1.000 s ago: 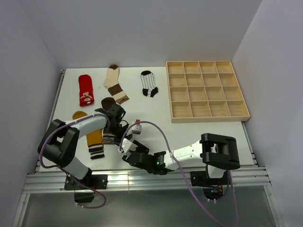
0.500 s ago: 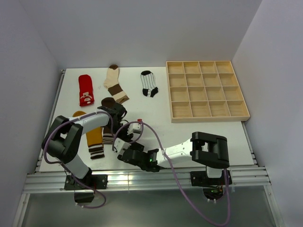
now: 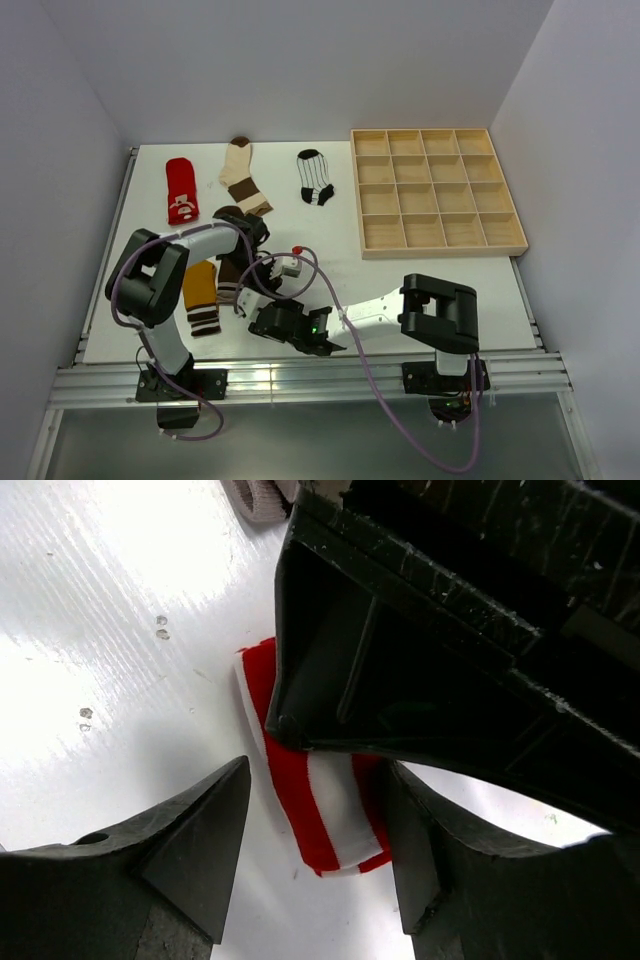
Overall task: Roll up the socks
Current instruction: Pick up the sock at the center of the board.
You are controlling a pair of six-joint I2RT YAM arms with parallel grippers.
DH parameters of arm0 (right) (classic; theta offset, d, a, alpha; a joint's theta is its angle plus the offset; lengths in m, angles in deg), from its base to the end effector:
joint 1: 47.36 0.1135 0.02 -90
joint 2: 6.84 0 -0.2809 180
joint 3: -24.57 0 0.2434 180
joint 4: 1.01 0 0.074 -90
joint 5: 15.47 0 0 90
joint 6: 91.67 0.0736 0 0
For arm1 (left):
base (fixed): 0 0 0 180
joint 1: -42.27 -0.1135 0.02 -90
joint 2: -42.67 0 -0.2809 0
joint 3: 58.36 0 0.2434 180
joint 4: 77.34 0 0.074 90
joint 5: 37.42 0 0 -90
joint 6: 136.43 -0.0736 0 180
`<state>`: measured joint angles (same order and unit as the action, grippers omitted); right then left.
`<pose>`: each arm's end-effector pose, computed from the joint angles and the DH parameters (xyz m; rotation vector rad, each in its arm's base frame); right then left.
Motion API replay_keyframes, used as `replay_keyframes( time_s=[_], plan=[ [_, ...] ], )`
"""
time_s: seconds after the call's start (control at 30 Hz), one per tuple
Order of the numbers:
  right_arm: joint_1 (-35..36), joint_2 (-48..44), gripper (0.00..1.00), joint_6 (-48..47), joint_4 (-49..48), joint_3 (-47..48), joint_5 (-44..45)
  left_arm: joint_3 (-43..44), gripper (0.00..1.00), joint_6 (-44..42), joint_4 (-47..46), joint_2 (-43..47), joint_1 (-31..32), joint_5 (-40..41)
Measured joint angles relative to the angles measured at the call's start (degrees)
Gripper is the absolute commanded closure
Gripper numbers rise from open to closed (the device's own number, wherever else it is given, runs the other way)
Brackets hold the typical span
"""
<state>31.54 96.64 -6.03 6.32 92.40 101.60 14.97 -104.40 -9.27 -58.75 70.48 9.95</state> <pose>0.1071 0.3717 0.1497 -1.2985 1.8103 0.1592 0.2202 -0.1747 0.1468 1.8979 2.1161 -1.1109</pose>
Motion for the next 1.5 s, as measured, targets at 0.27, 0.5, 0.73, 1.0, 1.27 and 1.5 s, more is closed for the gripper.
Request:
replay_keyframes(
  time_s=[0.27, 0.5, 0.73, 1.0, 1.27, 1.5],
  plan=[
    [-1.27, 1.22, 0.39, -0.63, 0.63, 0.94, -2.75, 2.40, 1.00, -1.99, 5.07, -3.74, -1.68, -2.16],
    [-1.75, 1.86, 0.41, -0.83, 1.11, 1.73, -4.11, 5.66, 1.00, -3.54, 9.99, -7.65, -2.43, -2.69],
    [-2.34, 2.10, 0.50, -0.74, 1.75, 2.34, -5.79, 8.41, 1.00, -4.37, 13.84, -10.97, -3.26, -3.28],
    [-3.02, 2.43, 0.80, -0.33, 2.12, 2.82, -7.30, 11.85, 0.90, -4.59, 17.90, -14.64, -3.91, -3.67],
    [-4.48, 2.73, 0.99, 0.50, 2.34, 3.65, -8.92, 15.21, 0.65, -5.79, 20.92, -17.20, -5.40, -3.78],
    [-6.14, 2.80, 1.00, 1.60, 2.29, 3.91, -10.25, 17.31, 0.56, -6.05, 21.97, -17.88, -8.24, -4.85]
  ],
)
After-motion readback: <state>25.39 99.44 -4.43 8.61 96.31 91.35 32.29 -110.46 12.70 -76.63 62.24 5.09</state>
